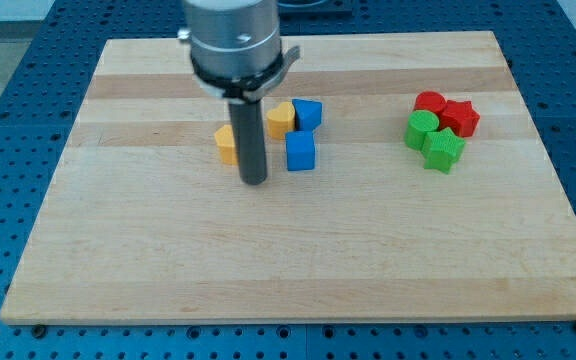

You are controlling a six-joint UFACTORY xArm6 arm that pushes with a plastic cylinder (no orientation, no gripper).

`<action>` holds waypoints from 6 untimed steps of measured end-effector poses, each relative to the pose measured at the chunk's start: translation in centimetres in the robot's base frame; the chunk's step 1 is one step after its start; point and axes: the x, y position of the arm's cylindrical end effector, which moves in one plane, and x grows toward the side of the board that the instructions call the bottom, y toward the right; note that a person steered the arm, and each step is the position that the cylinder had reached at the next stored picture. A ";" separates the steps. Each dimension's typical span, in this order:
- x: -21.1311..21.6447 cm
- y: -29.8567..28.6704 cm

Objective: Move the yellow hexagon towards the yellow heart

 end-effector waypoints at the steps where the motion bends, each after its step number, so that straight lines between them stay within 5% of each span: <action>1: 2.0 -2.0; 3: -3.0 -5.5; 6: -3.3 0.8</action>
